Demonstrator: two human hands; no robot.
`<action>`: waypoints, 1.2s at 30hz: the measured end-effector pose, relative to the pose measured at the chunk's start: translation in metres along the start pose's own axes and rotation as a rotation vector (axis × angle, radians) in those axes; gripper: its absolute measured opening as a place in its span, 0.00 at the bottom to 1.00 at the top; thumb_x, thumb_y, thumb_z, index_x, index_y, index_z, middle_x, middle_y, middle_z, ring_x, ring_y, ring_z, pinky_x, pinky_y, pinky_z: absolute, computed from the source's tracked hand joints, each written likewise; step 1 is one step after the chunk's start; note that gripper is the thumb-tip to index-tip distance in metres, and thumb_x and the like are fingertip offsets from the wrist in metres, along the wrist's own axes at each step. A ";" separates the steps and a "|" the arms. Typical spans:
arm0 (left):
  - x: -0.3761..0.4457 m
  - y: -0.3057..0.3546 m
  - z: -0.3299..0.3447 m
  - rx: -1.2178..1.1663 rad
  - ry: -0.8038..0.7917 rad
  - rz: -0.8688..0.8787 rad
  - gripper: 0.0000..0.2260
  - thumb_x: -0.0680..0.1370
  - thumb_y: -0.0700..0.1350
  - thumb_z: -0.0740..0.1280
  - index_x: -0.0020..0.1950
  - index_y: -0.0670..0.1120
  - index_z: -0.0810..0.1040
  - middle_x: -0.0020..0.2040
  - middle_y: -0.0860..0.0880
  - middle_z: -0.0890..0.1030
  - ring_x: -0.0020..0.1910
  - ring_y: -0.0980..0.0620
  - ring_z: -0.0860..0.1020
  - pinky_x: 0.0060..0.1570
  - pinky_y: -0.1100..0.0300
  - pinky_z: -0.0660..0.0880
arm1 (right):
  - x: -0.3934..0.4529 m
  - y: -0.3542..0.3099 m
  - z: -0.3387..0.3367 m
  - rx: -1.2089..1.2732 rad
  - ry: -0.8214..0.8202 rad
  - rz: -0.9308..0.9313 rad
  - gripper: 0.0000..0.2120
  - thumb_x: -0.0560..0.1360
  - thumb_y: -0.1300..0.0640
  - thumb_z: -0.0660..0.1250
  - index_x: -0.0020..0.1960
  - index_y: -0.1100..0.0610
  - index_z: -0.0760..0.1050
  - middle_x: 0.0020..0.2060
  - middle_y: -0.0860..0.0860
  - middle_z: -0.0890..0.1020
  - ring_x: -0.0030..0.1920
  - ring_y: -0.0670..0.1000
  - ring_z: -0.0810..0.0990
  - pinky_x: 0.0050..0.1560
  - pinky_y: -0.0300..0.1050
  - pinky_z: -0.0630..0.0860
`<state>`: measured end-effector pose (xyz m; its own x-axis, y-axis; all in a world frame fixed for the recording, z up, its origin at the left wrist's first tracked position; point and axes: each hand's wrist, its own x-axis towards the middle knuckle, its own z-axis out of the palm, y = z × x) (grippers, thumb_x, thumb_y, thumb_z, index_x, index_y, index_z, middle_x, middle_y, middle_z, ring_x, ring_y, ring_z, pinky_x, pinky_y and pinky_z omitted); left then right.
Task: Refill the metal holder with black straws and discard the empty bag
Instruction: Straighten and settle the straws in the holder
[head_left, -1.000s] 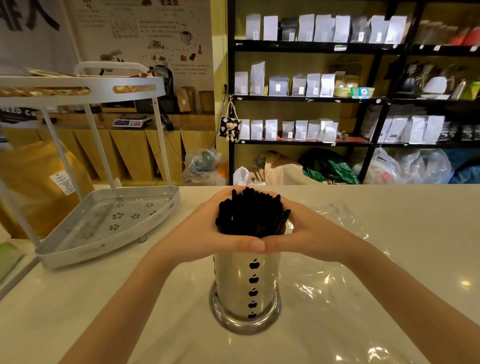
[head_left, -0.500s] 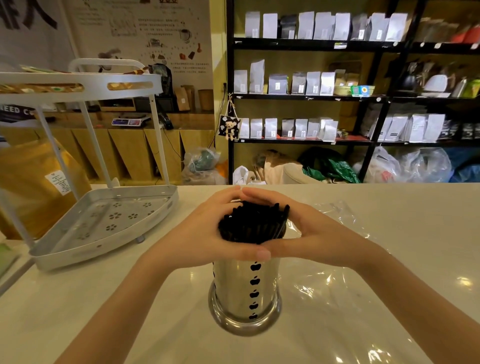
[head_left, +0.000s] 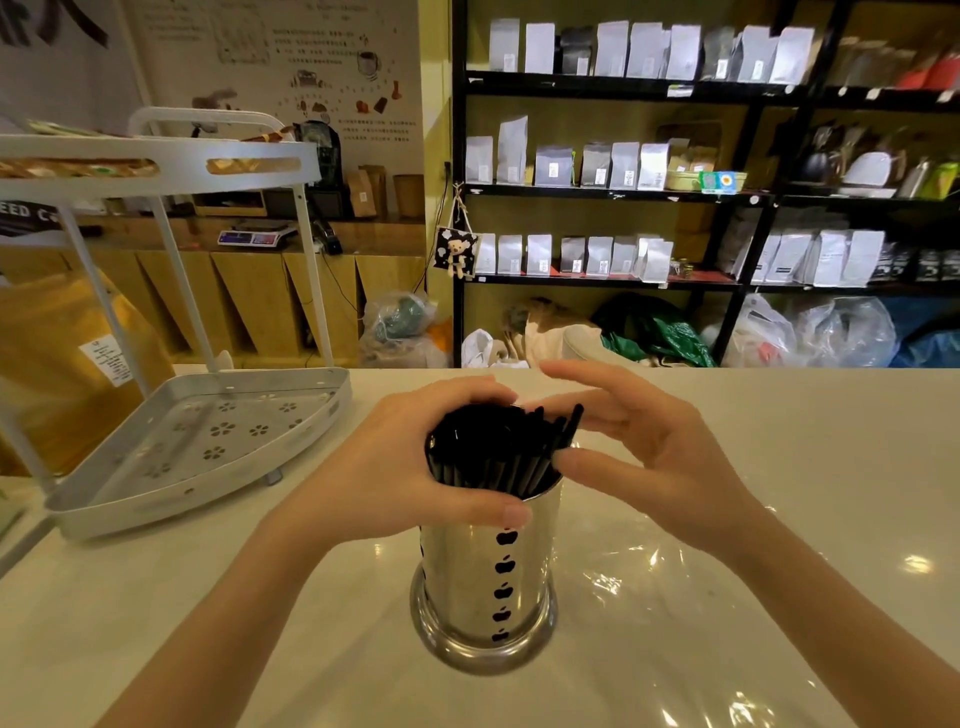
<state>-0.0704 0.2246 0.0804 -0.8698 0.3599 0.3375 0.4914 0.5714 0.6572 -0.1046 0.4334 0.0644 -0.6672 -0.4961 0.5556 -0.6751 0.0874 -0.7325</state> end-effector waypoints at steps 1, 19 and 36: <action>0.000 0.001 0.002 -0.017 0.000 0.011 0.27 0.58 0.61 0.72 0.56 0.62 0.72 0.51 0.61 0.79 0.56 0.65 0.73 0.49 0.75 0.71 | -0.002 0.001 0.003 -0.061 0.046 -0.035 0.20 0.69 0.54 0.69 0.60 0.45 0.75 0.49 0.45 0.84 0.53 0.46 0.82 0.57 0.37 0.75; -0.001 -0.001 -0.004 -0.083 -0.107 0.001 0.33 0.60 0.51 0.78 0.60 0.64 0.68 0.58 0.65 0.75 0.59 0.64 0.72 0.55 0.71 0.72 | 0.013 -0.010 0.000 0.254 0.035 0.120 0.09 0.75 0.59 0.62 0.51 0.53 0.80 0.43 0.49 0.86 0.44 0.48 0.84 0.44 0.38 0.80; 0.001 0.001 -0.012 -0.188 -0.182 -0.061 0.28 0.65 0.48 0.76 0.61 0.63 0.70 0.57 0.65 0.77 0.57 0.67 0.74 0.50 0.75 0.71 | 0.048 -0.021 -0.010 -0.141 -0.423 0.158 0.14 0.73 0.65 0.67 0.50 0.47 0.81 0.41 0.41 0.84 0.47 0.41 0.82 0.48 0.32 0.77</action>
<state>-0.0713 0.2168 0.0890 -0.8672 0.4653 0.1774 0.4064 0.4553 0.7922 -0.1258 0.4168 0.1102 -0.5977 -0.7734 0.2114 -0.6314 0.2915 -0.7185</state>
